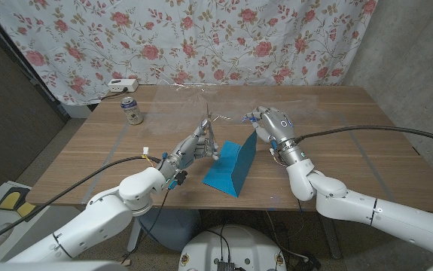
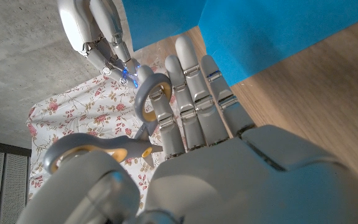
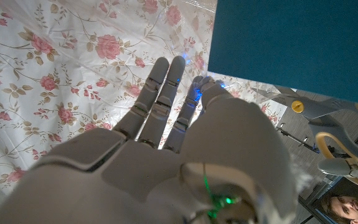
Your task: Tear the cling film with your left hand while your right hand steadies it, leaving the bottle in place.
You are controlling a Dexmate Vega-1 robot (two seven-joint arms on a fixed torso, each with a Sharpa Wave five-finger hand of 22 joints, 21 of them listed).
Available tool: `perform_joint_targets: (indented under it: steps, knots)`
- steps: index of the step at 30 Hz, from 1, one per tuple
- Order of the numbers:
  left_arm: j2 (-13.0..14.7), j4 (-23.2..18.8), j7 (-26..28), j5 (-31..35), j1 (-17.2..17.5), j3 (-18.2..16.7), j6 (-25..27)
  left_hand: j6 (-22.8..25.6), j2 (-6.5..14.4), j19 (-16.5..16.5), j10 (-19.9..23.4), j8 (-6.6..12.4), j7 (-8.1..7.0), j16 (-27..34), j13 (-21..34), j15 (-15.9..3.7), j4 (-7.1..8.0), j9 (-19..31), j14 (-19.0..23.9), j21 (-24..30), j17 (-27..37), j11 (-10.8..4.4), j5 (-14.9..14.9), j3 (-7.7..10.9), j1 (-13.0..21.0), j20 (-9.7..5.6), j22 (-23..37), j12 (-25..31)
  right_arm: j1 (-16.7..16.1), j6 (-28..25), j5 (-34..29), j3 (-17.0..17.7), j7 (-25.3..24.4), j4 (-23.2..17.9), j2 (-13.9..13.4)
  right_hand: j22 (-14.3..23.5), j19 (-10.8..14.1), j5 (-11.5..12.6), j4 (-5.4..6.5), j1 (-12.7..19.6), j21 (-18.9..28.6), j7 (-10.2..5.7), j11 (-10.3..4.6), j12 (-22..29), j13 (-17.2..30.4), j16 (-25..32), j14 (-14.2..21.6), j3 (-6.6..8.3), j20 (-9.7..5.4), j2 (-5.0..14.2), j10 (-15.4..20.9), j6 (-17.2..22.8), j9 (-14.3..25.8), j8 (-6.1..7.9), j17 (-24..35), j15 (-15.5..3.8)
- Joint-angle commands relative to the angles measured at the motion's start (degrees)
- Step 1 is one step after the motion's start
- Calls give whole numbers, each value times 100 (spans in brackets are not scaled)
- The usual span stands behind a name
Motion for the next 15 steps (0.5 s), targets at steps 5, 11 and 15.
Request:
perform_joint_targets:
  steps: [5,11,15]
  knots:
    - [-23,28,-34,-47,18,34,-61,287,570,65,241,37,317,11,-22,2,10,85,53,5,5,-175,-13,178,399,0,29,0,-8,-32,-42,-25,-5,-34,-31,6,-21,17,-25,-12,39,-14,-26,13,253,-38,52,-1,-557,33,62,26,34,-14,12,-823]
    - [-63,47,0,-5,63,44,-164,166,1444,-14,171,49,329,-1,71,24,-431,188,-22,10,39,-167,-296,898,1373,31,53,-3,-7,-52,-52,-23,-7,-52,-42,4,-19,16,-27,-12,47,-17,-33,9,252,-47,59,-3,-556,29,67,33,34,-12,7,-824]
    - [-68,41,27,12,91,42,-185,126,1620,-26,167,54,307,-6,111,13,-522,228,-26,25,56,-174,-360,1074,1533,25,63,11,-3,-64,-61,-27,2,-58,-48,4,-38,16,-25,-15,50,-16,-29,10,258,-60,57,-7,-547,30,74,34,35,-12,2,-823]
